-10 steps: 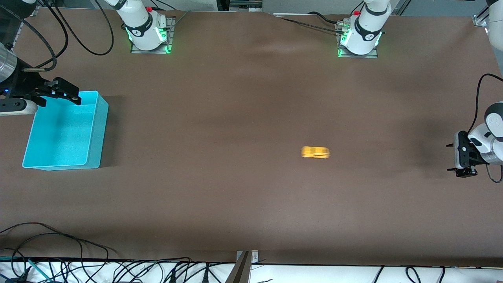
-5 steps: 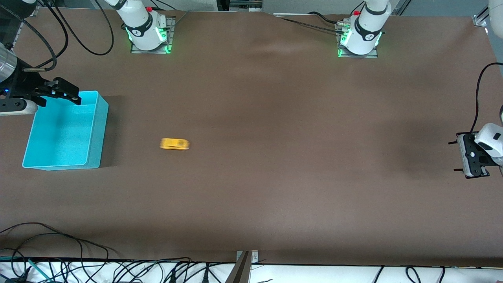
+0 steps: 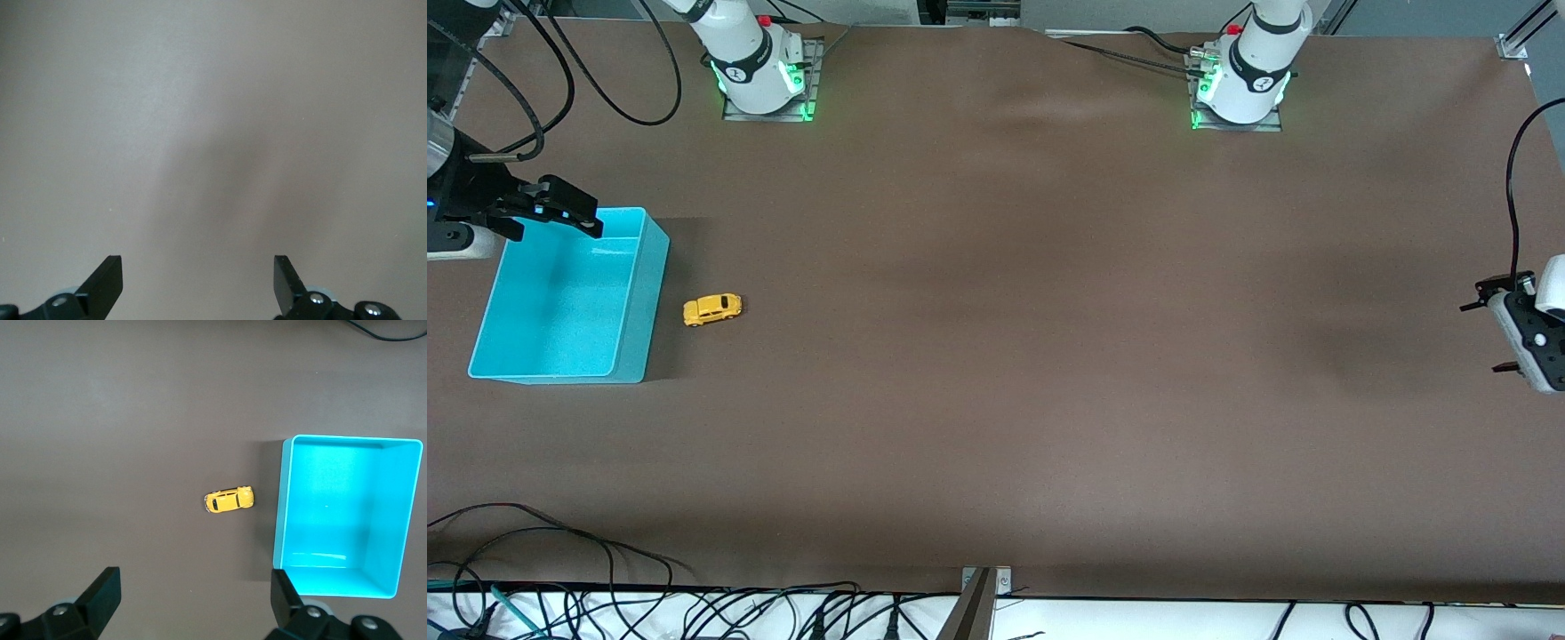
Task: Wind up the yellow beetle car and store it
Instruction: 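Reach the right gripper to the car while the left gripper withdraws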
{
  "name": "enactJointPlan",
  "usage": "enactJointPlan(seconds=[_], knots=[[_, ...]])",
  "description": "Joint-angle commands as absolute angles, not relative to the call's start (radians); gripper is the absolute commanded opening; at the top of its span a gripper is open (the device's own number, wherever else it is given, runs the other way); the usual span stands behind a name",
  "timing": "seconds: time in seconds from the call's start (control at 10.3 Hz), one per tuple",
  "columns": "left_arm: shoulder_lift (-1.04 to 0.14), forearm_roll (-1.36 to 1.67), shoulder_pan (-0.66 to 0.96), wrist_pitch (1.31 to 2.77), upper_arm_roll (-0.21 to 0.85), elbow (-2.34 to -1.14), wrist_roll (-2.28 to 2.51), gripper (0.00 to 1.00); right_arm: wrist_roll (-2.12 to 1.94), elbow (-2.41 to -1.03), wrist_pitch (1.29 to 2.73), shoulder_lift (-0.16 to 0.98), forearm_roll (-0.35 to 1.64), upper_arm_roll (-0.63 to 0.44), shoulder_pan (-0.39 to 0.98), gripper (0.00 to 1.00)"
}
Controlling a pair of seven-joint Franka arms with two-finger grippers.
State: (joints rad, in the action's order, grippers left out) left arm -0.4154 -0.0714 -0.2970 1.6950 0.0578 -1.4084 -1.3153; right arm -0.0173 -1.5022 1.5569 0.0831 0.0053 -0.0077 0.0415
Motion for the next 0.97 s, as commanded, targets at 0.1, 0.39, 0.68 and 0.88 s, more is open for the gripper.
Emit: enactJointPlan(seconds=[0.1, 0.39, 0.68, 0.88], knots=[[-0.324, -0.074, -0.295, 1.625, 0.089, -1.414, -1.027, 1.0, -0.015, -1.489, 1.548, 0.09, 0.057, -0.012, 0.043, 1.0], [-0.304, 0.014, -0.29, 1.505, 0.115, -1.414, -0.723, 1.0, -0.017, -1.491, 1.569, 0.106, 0.048, -0.008, 0.057, 1.0], [-0.27, 0.025, -0.276, 1.467, 0.152, -1.381, -0.528, 1.0, -0.031, -1.489, 1.589, 0.175, 0.051, -0.006, 0.058, 1.0], [-0.211, 0.037, -0.128, 1.476, 0.059, -1.417, -0.465, 1.0, -0.073, -1.564, 1.704, 0.21, 0.049, 0.0, 0.081, 1.0]])
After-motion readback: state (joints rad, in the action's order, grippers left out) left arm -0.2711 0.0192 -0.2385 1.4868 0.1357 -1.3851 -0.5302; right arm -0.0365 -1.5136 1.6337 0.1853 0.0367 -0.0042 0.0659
